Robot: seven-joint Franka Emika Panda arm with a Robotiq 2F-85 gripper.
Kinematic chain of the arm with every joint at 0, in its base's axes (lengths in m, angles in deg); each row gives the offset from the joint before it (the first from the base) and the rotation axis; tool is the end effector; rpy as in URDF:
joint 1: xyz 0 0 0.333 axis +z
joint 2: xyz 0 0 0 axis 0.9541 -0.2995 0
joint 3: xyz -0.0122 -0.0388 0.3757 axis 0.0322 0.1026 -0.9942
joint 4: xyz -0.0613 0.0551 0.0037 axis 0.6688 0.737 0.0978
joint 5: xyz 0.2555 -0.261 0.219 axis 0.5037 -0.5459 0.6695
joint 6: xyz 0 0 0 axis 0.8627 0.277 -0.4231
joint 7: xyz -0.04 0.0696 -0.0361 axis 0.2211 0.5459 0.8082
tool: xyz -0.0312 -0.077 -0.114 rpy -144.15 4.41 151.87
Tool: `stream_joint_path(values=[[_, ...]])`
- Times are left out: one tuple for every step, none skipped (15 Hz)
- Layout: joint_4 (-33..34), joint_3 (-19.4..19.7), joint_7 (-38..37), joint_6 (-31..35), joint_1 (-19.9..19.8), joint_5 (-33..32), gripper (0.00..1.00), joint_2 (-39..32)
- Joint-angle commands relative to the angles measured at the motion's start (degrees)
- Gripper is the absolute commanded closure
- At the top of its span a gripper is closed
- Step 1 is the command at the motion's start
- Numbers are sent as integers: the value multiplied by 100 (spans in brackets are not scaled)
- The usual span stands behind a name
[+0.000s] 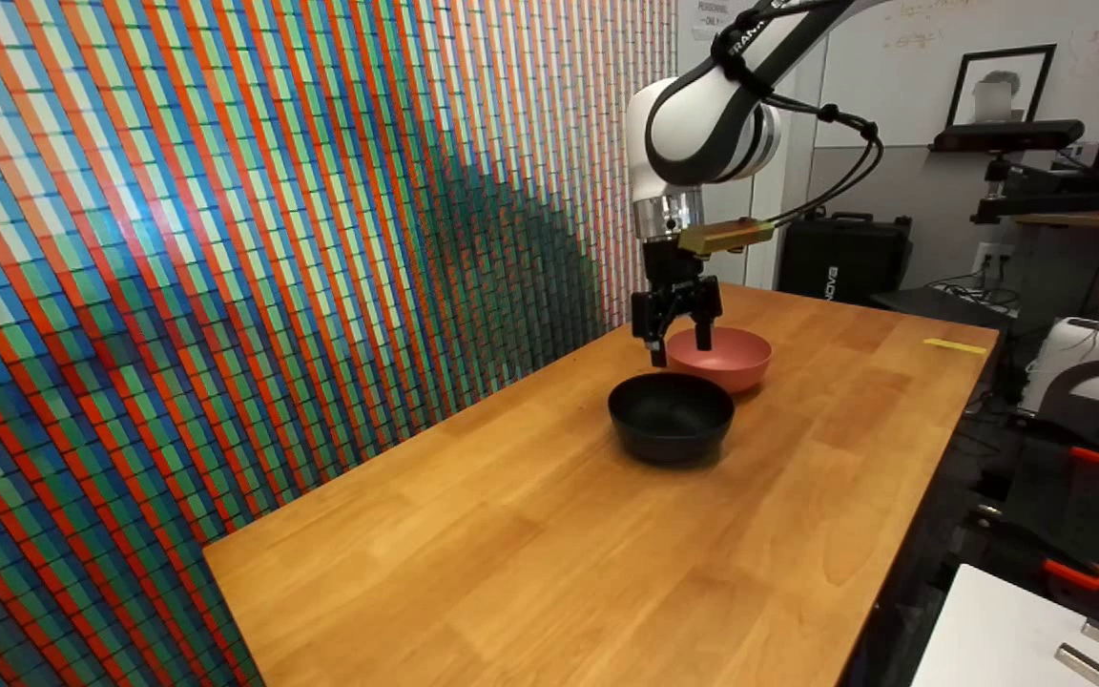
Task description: Stack the bowls
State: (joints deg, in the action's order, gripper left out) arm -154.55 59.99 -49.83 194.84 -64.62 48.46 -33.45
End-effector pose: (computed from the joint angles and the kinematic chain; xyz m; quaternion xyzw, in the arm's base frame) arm 0.6343 0.1546 0.2300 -0.9927 0.0381 0.1077 0.0385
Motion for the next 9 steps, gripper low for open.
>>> stream_joint_path(values=[[122, 278, -409, 363, 178, -340, 0, -307], [115, 337, -483, 444, 193, -401, 0, -377], [111, 385, -541, 501, 206, -447, 0, -436], [107, 421, -591, 539, 214, -481, 0, -493], [110, 444, -623, 567, 214, -484, 0, -544], [112, 460, -644, 584, 215, -482, 0, -592], [100, 471, -658, 618, 224, -489, 25, -629], [83, 479, -668, 672, 235, -495, 26, -652], [73, 478, -673, 697, 242, -485, 32, -672]])
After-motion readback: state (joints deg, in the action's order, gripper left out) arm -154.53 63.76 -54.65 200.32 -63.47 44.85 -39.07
